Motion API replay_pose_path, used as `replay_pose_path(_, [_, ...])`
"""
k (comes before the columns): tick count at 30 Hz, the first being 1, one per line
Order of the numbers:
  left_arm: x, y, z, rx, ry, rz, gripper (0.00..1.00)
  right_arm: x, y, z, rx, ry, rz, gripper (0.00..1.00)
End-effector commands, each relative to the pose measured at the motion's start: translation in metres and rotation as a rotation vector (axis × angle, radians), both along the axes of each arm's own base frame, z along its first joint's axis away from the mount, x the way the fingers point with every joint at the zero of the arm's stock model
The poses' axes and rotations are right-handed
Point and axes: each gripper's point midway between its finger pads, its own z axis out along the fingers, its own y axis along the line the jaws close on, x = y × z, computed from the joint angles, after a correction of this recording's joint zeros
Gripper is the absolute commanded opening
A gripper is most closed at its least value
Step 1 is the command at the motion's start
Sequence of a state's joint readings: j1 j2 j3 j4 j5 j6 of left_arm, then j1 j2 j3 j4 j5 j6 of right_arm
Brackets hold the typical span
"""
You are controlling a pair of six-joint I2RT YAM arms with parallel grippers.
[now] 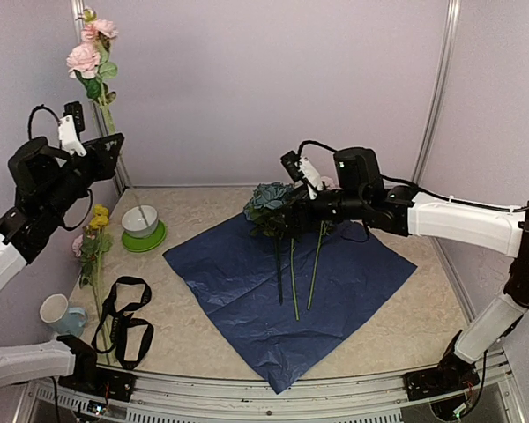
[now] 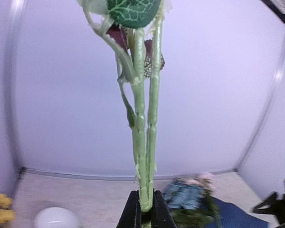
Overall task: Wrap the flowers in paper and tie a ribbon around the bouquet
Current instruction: Pass from the left arm to the right, then place the fake flower on the flattened wrapping paper.
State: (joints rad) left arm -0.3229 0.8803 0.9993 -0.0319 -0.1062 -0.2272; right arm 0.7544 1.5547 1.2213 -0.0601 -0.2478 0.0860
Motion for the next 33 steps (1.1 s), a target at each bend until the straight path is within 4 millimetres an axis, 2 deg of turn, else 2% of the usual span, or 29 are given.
replay_pose_path(1, [-0.033,-0.106,0.029,-0.165,-0.138,-0.442,0.00,-0.075,0.079,0.064,0.245,-0.072,0.460,0.94])
replay_pose_path(2, [-0.042,-0.123,0.034,-0.174,-0.164,-0.496,0.00,-0.080,0.090,0.078,0.297,-0.059,0.495,0.93])
replay_pose_path(4, [-0.053,-0.150,0.038,-0.191,-0.193,-0.567,0.00,-0.090,0.108,0.085,0.343,-0.023,0.567,0.92])
replay_pose_path(6, [-0.060,-0.171,0.038,-0.211,-0.200,-0.635,0.00,-0.096,0.124,0.086,0.364,-0.011,0.608,0.92])
replay_pose_path(9, [-0.066,-0.197,0.032,-0.238,-0.174,-0.723,0.00,-0.091,0.141,0.080,0.346,0.007,0.588,0.92])
replay_pose_path(11, [-0.070,-0.208,0.027,-0.243,-0.162,-0.766,0.00,-0.084,0.144,0.076,0.342,0.026,0.559,0.86])
replay_pose_path(12, [-0.071,-0.212,0.025,-0.243,-0.156,-0.779,0.00,-0.083,0.145,0.074,0.341,0.029,0.551,0.79])
replay_pose_path(14, [-0.070,-0.216,0.021,-0.243,-0.141,-0.787,0.00,-0.085,0.144,0.074,0.347,0.032,0.557,0.54])
replay_pose_path(16, [-0.068,-0.216,0.017,-0.240,-0.133,-0.780,0.00,-0.085,0.141,0.074,0.361,0.035,0.544,0.09])
replay_pose_path(17, [-0.068,-0.215,0.016,-0.237,-0.132,-0.774,0.00,-0.083,0.139,0.073,0.364,0.037,0.530,0.00])
replay_pose_path(19, [-0.063,-0.212,0.014,-0.229,-0.123,-0.739,0.00,-0.076,0.134,0.070,0.364,0.060,0.491,0.00])
replay_pose_path(20, [-0.057,-0.209,0.010,-0.218,-0.106,-0.700,0.14,-0.070,0.131,0.068,0.364,0.085,0.467,0.00])
replay_pose_path(21, [-0.046,-0.205,0.004,-0.204,-0.077,-0.633,0.48,-0.062,0.126,0.061,0.362,0.122,0.428,0.00])
replay_pose_path(23, [-0.015,-0.186,-0.024,-0.156,0.041,-0.419,0.97,-0.037,0.112,0.042,0.347,0.206,0.301,0.00])
replay_pose_path(25, [0.009,-0.161,-0.050,-0.088,0.143,-0.217,0.99,-0.008,0.091,0.012,0.313,0.320,0.122,0.00])
replay_pose_path(27, [0.016,-0.151,-0.065,0.000,0.190,-0.153,0.99,0.013,0.063,-0.027,0.270,0.433,-0.046,0.00])
replay_pose_path(29, [0.019,-0.141,-0.077,0.037,0.218,-0.097,0.99,0.023,0.037,-0.062,0.227,0.492,-0.167,0.00])
replay_pose_path(33, [0.024,-0.126,-0.094,0.063,0.262,-0.031,0.99,0.030,0.000,-0.120,0.102,0.579,-0.310,0.00])
